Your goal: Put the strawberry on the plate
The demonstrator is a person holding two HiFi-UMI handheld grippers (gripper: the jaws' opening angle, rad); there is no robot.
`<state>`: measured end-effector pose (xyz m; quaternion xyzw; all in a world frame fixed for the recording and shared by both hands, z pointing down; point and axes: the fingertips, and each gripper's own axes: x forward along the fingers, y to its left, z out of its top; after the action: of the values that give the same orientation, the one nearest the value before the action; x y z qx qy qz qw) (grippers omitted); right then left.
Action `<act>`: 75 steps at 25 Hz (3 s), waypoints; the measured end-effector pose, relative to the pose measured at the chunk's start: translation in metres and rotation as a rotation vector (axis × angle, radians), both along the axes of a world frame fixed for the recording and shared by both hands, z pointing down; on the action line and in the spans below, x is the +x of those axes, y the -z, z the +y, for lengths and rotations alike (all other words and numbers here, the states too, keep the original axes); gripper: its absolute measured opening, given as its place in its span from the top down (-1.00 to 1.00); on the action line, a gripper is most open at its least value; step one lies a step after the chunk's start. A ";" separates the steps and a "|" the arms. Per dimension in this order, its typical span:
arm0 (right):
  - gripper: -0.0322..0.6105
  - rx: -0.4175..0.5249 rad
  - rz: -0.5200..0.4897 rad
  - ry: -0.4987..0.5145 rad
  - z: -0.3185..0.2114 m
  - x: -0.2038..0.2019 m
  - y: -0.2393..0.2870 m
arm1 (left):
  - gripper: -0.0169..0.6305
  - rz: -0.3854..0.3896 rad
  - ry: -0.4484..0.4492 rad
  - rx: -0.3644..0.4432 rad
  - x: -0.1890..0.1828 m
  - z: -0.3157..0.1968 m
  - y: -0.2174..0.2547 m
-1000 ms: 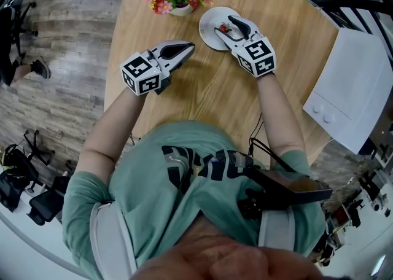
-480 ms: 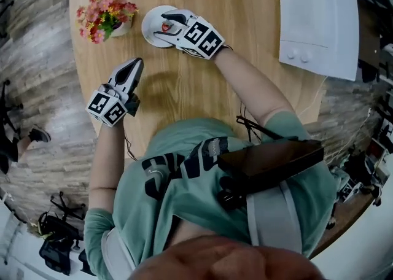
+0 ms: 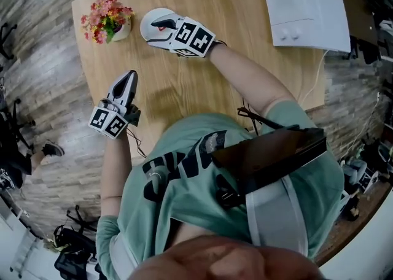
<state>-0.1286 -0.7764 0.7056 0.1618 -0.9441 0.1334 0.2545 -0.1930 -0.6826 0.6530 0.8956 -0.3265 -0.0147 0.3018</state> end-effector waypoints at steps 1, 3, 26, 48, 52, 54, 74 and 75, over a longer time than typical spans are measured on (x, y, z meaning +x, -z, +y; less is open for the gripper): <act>0.21 0.003 0.000 0.001 0.005 -0.005 0.005 | 0.93 0.002 0.007 0.008 -0.008 0.007 0.006; 0.21 0.007 0.003 0.001 0.013 -0.009 0.013 | 0.93 0.009 0.019 0.025 -0.018 0.019 0.016; 0.22 -0.005 0.094 0.008 0.110 -0.124 0.077 | 0.93 0.081 0.213 0.107 -0.240 0.171 0.070; 0.87 0.074 -0.115 -0.216 0.204 0.118 0.164 | 0.93 0.080 0.010 0.125 -0.041 0.221 0.108; 0.87 0.056 -0.155 -0.291 0.251 0.221 0.154 | 0.93 0.083 -0.008 0.138 0.042 0.237 0.125; 0.87 0.033 -0.172 -0.318 0.279 0.265 0.142 | 0.93 0.068 -0.026 0.132 0.082 0.251 0.129; 0.88 -0.083 -0.286 -0.335 0.409 0.294 0.089 | 0.93 -0.057 -0.135 0.109 0.135 0.353 0.128; 0.88 -0.081 -0.274 -0.345 0.415 0.286 0.090 | 0.93 -0.045 -0.141 0.116 0.124 0.357 0.127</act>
<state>0.1573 -0.3614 0.6160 0.2908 -0.9221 0.2335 0.1035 -0.0689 -0.3259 0.5259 0.9325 -0.2679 0.0080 0.2422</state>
